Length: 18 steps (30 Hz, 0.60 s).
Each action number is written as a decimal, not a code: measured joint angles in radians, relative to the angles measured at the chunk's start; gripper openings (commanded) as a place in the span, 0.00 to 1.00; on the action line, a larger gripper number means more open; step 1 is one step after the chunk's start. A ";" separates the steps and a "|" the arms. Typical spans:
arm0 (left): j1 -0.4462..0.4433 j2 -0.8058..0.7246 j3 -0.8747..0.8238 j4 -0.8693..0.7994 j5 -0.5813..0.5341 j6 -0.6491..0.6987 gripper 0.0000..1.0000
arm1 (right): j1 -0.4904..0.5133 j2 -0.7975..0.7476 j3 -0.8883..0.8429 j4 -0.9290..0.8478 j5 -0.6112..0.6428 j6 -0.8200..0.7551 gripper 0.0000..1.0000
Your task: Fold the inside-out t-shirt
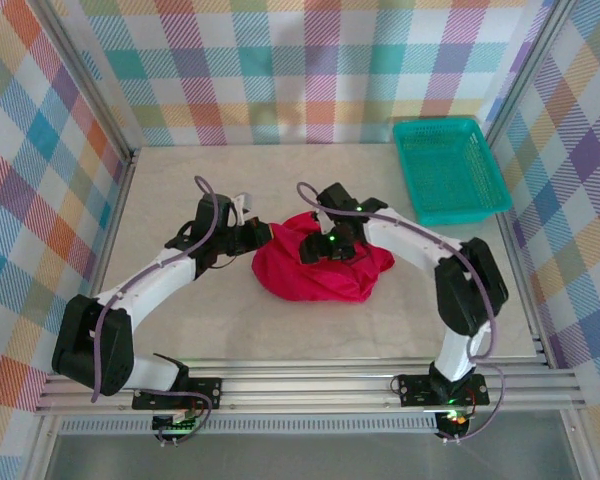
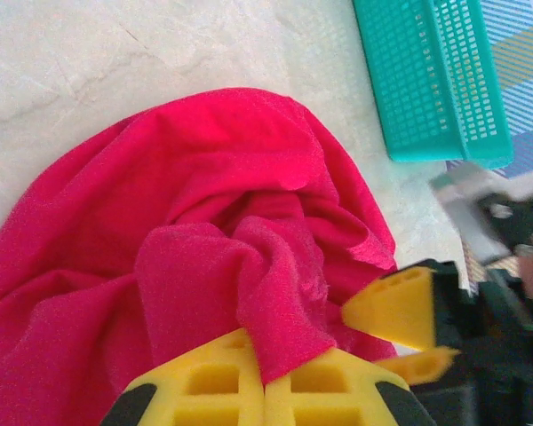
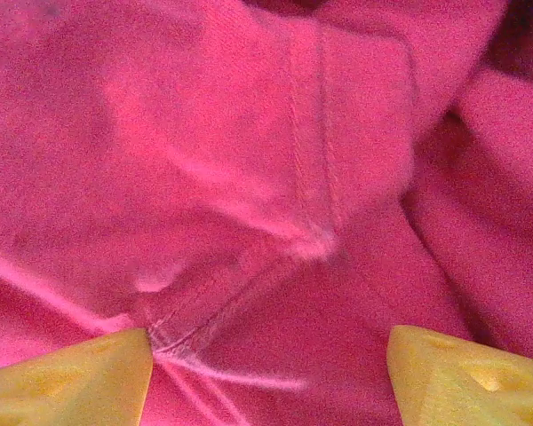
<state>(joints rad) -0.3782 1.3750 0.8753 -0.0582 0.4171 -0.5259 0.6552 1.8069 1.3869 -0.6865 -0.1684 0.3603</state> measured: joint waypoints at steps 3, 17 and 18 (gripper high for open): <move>0.000 -0.001 0.005 -0.015 0.000 0.007 0.00 | 0.003 0.066 0.085 -0.015 0.028 -0.019 0.11; 0.005 -0.079 0.010 -0.088 0.039 0.105 0.00 | -0.256 -0.130 0.240 -0.153 -0.188 -0.026 0.00; 0.005 -0.079 0.013 -0.081 0.048 0.108 0.00 | -0.269 -0.146 0.229 -0.153 -0.218 -0.025 0.00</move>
<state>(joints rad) -0.3729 1.2964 0.8883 -0.1390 0.4652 -0.4175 0.3866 1.6611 1.6157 -0.8391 -0.3862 0.3355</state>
